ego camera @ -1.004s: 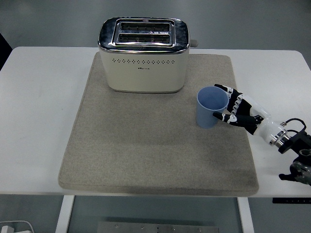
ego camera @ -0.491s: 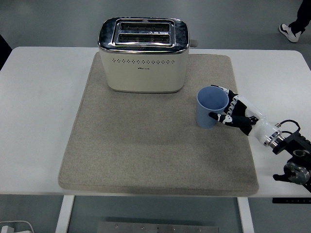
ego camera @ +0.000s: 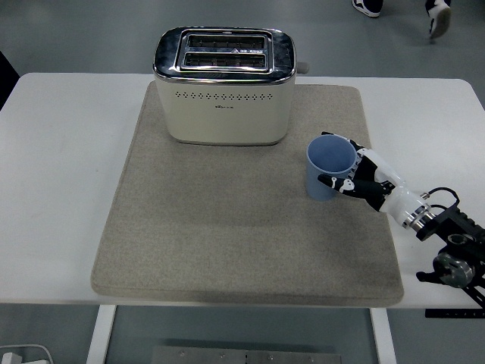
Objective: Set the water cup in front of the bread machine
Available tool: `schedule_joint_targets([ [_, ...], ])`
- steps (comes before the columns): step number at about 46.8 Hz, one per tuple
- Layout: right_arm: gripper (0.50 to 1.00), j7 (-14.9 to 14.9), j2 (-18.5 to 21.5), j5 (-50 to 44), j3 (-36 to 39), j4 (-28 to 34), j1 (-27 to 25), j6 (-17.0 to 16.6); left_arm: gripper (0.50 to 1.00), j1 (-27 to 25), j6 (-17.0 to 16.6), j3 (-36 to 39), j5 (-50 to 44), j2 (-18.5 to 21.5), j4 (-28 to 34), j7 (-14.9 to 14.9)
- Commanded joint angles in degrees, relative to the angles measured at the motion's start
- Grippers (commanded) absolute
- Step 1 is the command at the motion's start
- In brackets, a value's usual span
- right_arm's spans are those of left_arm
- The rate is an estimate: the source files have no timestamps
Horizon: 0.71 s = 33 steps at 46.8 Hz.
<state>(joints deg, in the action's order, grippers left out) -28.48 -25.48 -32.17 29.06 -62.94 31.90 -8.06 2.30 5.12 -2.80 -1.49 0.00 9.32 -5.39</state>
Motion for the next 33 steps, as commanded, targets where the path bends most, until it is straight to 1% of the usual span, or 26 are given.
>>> schedule_joint_targets([
  [1, 0.921, 0.00, 0.34, 0.00, -0.06, 0.10, 0.01, 0.41, 1.000, -0.01, -0.02, -0.01, 0.00, 0.00, 0.09, 0.03],
  [14, 0.919, 0.00, 0.70, 0.00, 0.03, 0.54, 0.18, 0.85, 1.000, -0.01, -0.02, -0.01, 0.00, 0.00, 0.09, 0.03],
  [19, 0.919, 0.00, 2.45, 0.00, 0.03, 1.50, 0.45, 0.85, 1.000, 0.08, -0.02, -0.01, 0.00, 0.00, 0.18, 0.03],
  [25, 0.917, 0.00, 3.51, 0.00, 0.03, 2.12, 0.45, 0.85, 1.000, -0.01, -0.02, -0.01, 0.00, 0.00, 0.09, 0.03],
  [29, 0.901, 0.00, 3.77, 0.00, -0.06, 2.12, 0.45, 0.85, 1.000, -0.01, -0.02, -0.01, 0.00, 0.00, -0.09, -0.06],
  [33, 0.819, 0.00, 3.77, 0.09, -0.06, 2.12, 0.45, 0.77, 1.000, -0.01, -0.02, -0.01, 0.00, 0.00, -0.18, -0.06],
])
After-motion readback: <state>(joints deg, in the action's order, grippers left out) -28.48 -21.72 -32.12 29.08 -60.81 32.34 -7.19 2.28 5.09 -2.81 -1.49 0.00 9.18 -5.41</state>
